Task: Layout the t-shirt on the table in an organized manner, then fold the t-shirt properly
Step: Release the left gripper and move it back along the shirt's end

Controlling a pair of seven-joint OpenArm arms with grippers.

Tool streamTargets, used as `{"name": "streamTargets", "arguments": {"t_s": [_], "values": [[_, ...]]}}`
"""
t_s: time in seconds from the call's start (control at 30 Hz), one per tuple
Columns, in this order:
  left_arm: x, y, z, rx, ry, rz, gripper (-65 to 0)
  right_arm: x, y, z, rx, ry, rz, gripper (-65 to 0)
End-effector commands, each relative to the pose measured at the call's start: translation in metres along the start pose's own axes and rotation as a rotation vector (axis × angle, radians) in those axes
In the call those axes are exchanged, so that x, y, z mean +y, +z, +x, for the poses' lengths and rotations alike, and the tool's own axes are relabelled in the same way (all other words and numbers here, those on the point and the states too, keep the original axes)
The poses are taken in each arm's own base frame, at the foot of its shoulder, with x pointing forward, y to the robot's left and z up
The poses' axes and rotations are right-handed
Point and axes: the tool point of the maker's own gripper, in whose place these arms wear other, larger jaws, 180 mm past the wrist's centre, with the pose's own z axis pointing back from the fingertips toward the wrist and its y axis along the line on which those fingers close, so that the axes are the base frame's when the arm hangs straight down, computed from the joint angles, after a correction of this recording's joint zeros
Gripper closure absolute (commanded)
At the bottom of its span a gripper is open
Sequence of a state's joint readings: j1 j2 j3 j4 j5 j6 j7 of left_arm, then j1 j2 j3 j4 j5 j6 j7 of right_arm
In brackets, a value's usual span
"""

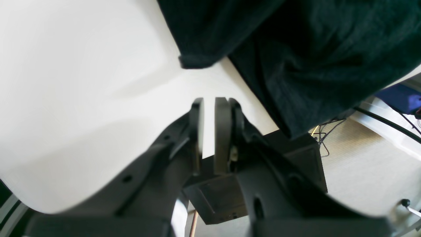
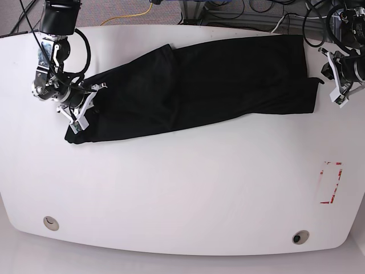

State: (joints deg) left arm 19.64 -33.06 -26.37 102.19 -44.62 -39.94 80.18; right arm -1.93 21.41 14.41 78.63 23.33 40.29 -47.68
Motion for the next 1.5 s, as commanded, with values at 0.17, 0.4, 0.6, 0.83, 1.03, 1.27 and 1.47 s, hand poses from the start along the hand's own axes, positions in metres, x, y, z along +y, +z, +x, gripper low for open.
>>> {"name": "streamTargets", "arguments": {"t_s": [0.17,0.4,0.6,0.83,1.03,1.27,1.47], "values": [[-0.007,-0.002,0.004,0.024,-0.064,-0.019,-7.5,-0.004,-0.001,-0.028,0.136,0.020,-0.028,-2.9],[-0.012,-0.004,-0.003,0.038,-0.061,-0.033,-25.0,-0.004,-0.001,-0.028,0.136,0.020,-0.028,-3.3],[-0.008,0.008,0.011,-0.021,-0.068,-0.001,-33.9,-0.004,-0.001,-0.028,0.136,0.020,-0.028,-3.3],[-0.006,0.031,0.060,-0.214,-0.076,-0.024,-37.5,-0.004,-0.001,-0.028,0.136,0.020,-0.028,-3.3],[-0.008,0.032,0.093,-0.296,-0.092,-0.049,-37.6,-0.004,-0.001,-0.028,0.136,0.020,-0.028,-3.3],[-0.020,0.004,0.104,-0.261,-0.091,-0.146,-37.6,-0.004,-0.001,-0.028,0.136,0.020,-0.028,-3.3],[-0.033,-0.019,0.102,-0.192,-0.006,-0.223,-37.6,-0.004,-0.001,-0.028,0.136,0.020,-0.028,-3.3]]}}
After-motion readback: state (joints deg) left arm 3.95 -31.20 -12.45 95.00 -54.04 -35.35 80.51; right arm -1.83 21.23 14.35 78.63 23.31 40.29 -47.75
